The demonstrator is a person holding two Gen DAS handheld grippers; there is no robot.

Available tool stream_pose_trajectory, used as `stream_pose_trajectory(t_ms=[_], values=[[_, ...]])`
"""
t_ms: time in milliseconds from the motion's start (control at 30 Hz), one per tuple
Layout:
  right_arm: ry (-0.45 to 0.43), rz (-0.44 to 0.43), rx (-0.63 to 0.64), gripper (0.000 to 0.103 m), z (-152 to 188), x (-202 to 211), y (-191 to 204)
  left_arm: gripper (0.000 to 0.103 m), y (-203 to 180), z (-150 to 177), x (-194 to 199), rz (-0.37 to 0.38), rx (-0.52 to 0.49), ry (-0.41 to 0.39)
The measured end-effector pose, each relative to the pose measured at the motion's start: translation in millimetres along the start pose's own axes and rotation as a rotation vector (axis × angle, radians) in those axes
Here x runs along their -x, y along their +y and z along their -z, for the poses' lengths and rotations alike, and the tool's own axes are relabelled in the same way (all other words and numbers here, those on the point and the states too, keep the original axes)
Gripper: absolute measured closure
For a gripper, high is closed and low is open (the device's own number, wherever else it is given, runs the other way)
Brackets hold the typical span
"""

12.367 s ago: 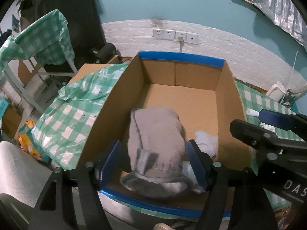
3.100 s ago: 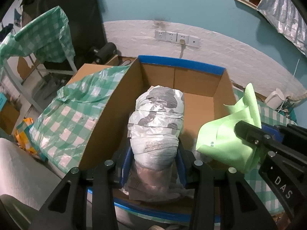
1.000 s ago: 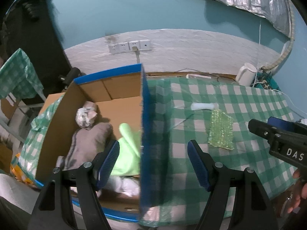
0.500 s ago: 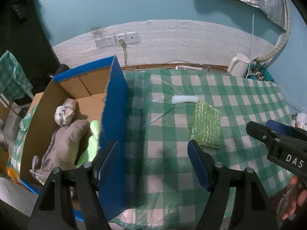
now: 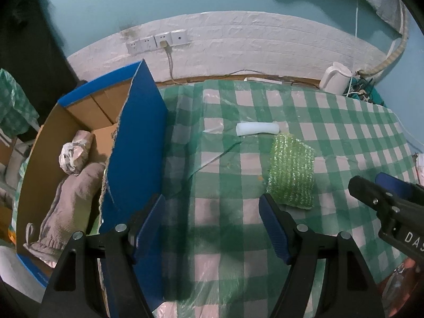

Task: Organize soft objects
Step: 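Move both grippers back to the table toward the green mesh pad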

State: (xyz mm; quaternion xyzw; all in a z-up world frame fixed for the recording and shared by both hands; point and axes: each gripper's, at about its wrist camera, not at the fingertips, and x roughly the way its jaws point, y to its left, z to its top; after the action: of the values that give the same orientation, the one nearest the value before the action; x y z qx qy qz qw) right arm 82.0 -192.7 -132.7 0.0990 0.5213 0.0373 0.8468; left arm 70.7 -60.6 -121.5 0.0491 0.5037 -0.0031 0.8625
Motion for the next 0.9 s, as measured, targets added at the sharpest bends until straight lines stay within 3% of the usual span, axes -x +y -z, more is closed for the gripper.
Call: stream_pose_trajectory(t_ms=[200, 533, 900], values=[[0.027, 0.006, 0.001, 0.038, -4, -15, 2, 0.027, 4, -4, -11, 0.001, 0.019, 0.023], [0.068, 0.028, -0.006, 0.038, -22, -50, 6, 0.026, -11, -12, -19, -0.027, -0.033, 0.000], [0.128, 0.028, -0.009, 0.038, -44, -99, 10, 0.025, -19, -21, -50, -0.025, -0.047, 0.061]])
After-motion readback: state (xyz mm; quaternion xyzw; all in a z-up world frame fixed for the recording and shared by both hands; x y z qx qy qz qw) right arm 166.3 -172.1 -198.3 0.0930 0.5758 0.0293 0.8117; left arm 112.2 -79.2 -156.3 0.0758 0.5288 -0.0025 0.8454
